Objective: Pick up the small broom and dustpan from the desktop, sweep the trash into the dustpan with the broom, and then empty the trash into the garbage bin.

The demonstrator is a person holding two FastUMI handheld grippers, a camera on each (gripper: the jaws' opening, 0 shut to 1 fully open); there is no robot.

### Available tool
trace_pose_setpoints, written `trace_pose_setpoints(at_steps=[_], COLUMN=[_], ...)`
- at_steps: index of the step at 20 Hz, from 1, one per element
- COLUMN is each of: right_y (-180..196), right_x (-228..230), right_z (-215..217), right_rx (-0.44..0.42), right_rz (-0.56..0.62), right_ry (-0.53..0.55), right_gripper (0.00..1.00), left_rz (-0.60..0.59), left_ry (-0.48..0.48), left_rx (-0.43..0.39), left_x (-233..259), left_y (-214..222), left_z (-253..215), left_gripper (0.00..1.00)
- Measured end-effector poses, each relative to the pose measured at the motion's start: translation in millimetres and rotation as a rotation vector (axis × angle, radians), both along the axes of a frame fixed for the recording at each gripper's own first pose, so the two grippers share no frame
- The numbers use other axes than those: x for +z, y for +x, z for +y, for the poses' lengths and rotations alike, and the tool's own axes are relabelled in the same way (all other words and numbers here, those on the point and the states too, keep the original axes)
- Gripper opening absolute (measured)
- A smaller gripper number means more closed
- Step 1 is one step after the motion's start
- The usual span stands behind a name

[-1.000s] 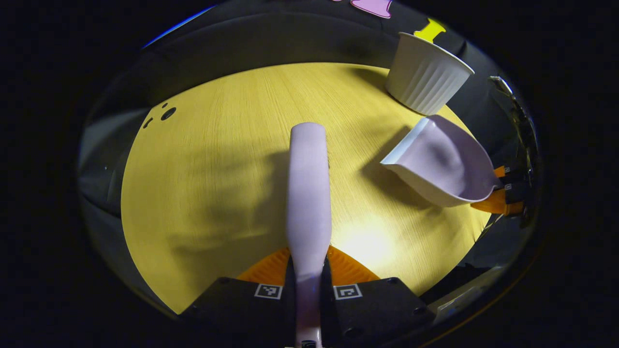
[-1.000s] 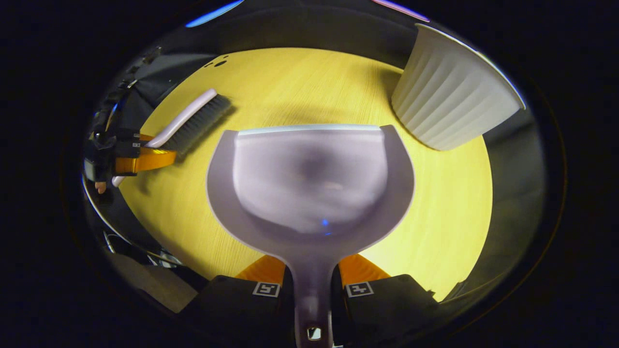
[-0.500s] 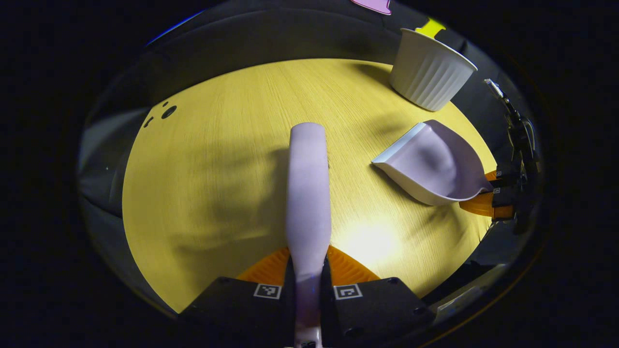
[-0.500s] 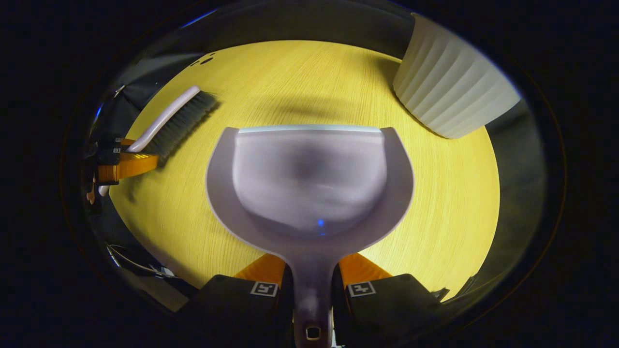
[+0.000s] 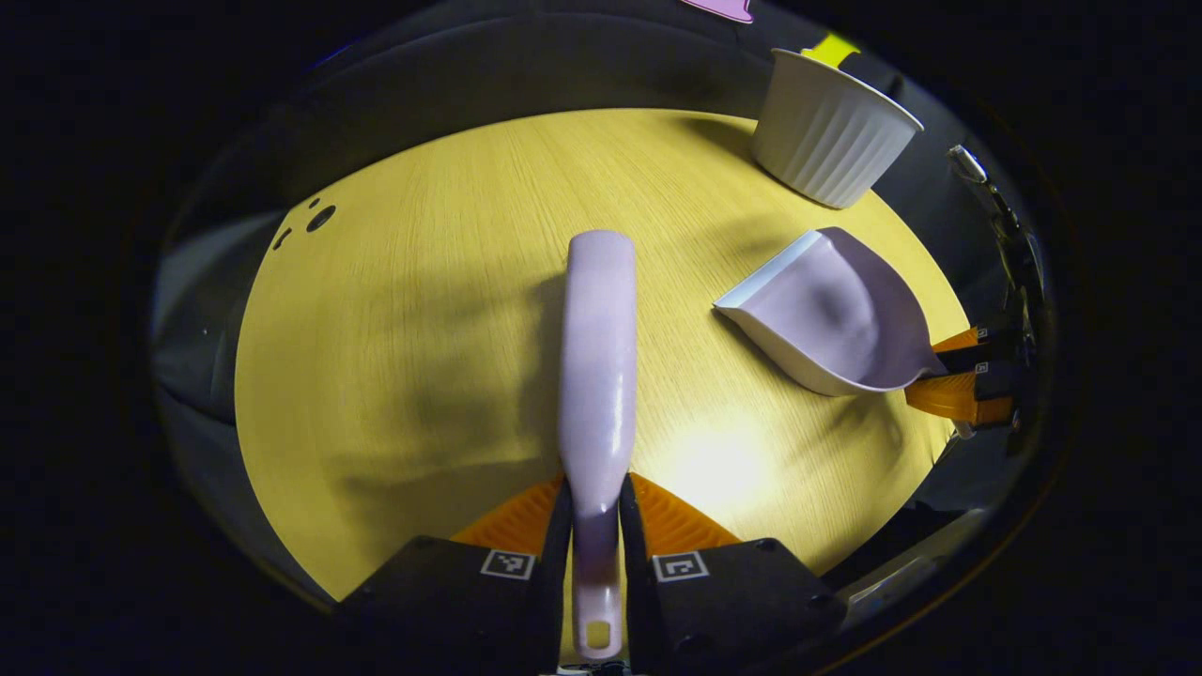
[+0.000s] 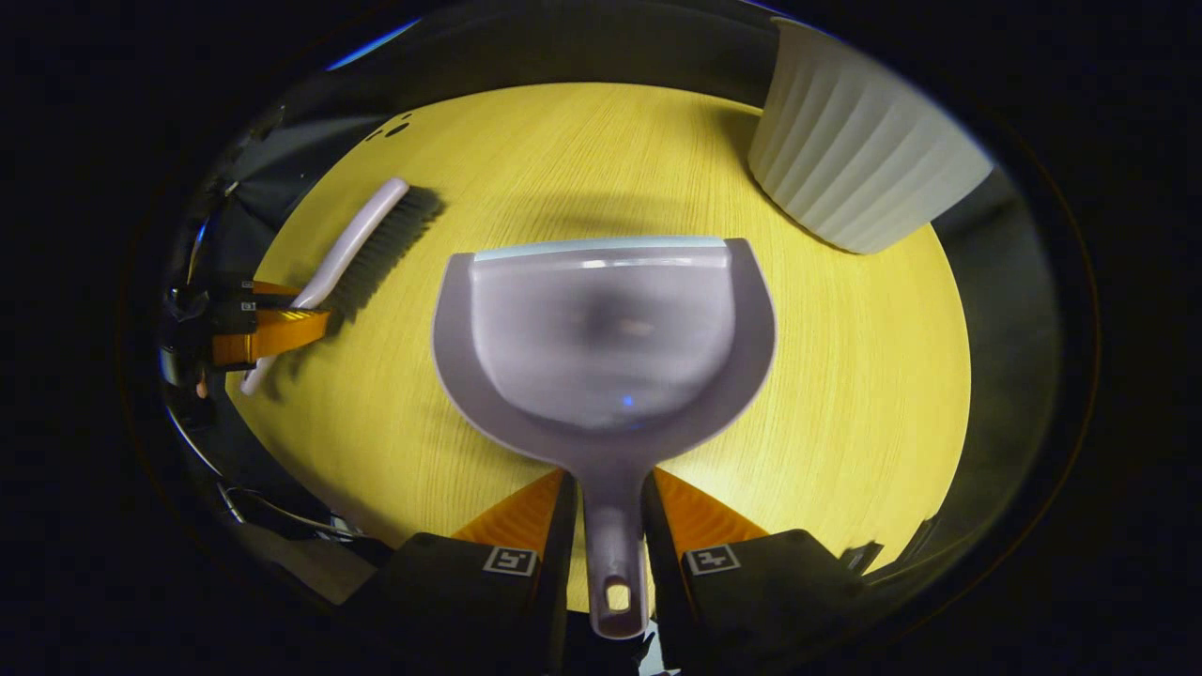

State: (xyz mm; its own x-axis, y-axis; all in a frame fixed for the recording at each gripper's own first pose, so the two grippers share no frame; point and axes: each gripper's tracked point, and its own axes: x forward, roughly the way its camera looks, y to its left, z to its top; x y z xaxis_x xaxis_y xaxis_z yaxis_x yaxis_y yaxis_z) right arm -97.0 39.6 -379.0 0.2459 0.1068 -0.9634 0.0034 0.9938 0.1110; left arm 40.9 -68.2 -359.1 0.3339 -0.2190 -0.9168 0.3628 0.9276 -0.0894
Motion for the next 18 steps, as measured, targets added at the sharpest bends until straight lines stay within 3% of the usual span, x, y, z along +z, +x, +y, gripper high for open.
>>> trace_pose_setpoints(at_steps=[1, 4, 5, 6, 11, 18], right_y=[-3.9, -6.4, -5.4, -4.6, 18.3, 62.8], right_x=[8.5, 34.0, 46.2, 54.9, 106.5, 185.8], right_z=[-2.0, -7.0, -9.1, -11.4, -25.8, -43.8], right_rx=[-0.007, -0.057, -0.083, -0.101, -0.149, -0.099], right_rz=[-0.002, -0.036, -0.060, -0.080, -0.278, -0.600], right_ry=[0.010, 0.045, 0.061, 0.071, 0.075, -0.008], right_gripper=[0.42, 0.43, 0.43, 0.43, 0.43, 0.43], left_rz=[-0.006, -0.016, -0.031, -0.041, -0.212, -0.498], left_ry=[0.004, 0.005, 0.008, 0.009, -0.040, -0.125], left_rx=[-0.007, -0.009, -0.006, -0.002, 0.020, 0.082], left_x=[2.3, 8.2, 13.1, 19.6, 73.4, 163.3], left_y=[-1.2, -5.4, -5.2, -5.3, 6.2, 37.6], left_z=[0.0, 1.9, 2.9, 3.5, -1.6, -13.2], left_gripper=[0.32, 0.47, 0.58, 0.54, 0.55, 0.58])
